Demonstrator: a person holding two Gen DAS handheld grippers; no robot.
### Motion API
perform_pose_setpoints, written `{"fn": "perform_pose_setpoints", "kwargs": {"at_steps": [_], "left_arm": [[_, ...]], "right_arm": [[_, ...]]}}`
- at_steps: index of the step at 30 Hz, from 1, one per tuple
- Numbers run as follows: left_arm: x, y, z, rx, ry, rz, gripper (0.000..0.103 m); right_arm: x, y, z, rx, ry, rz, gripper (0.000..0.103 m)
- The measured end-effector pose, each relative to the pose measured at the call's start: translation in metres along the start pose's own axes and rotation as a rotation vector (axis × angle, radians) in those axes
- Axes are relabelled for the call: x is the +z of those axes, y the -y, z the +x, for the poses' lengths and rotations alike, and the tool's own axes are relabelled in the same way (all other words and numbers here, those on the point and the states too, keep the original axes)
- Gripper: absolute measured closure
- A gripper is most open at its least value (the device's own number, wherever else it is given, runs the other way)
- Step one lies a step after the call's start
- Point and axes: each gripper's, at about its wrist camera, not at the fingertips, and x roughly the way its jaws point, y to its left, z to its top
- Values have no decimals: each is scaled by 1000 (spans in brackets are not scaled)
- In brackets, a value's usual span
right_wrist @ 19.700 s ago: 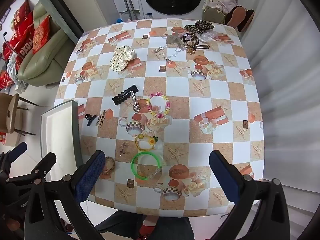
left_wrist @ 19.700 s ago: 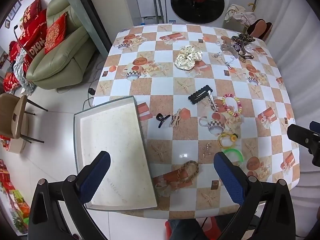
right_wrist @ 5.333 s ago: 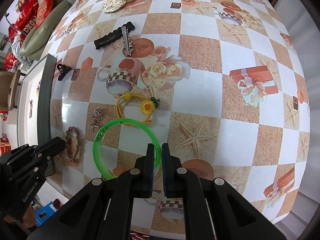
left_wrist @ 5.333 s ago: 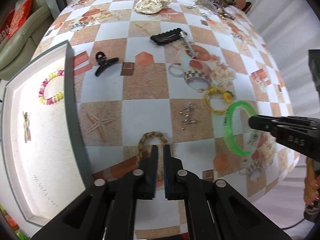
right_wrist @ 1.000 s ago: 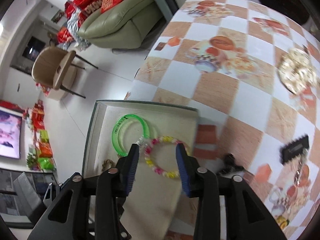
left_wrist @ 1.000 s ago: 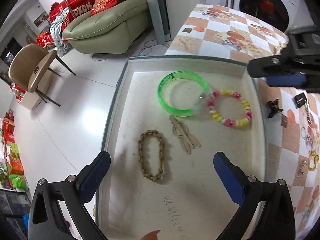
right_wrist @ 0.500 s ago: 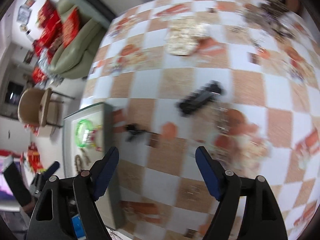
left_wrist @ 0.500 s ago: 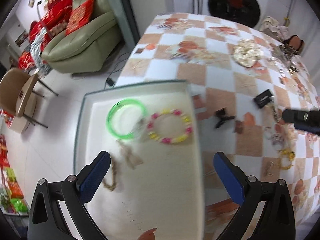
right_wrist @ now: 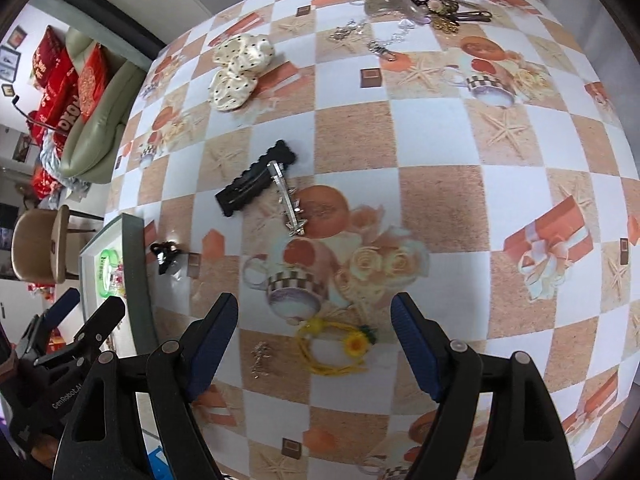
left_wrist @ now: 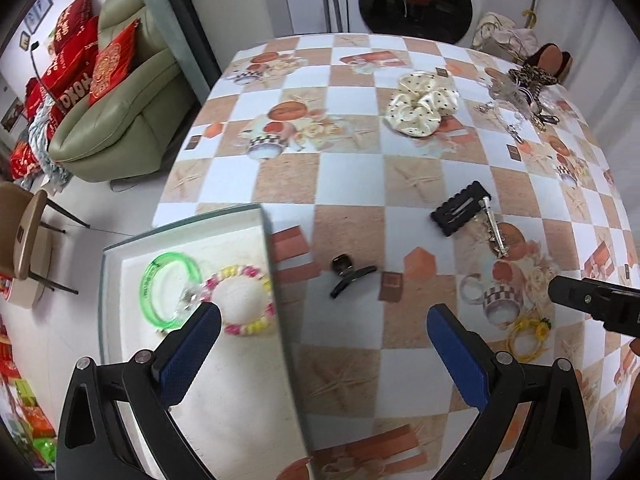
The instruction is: Organize jewelry
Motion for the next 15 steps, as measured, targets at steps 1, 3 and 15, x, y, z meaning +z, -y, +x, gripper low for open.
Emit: {"fn": "perform_pose_setpoints", "kwargs": {"at_steps": [1,3,15], "left_arm": [[1,1,2,-4,-3,-2,0],[6,4,6,-11,-7,-2,0],[41,-1,27,-53,-23,-24,0]], "right_arm": [[2,1,1,-5,3,-3,22],[4,0,3,-11,8,-12,22],[25,-12,22,-34,17,-83,22]]}}
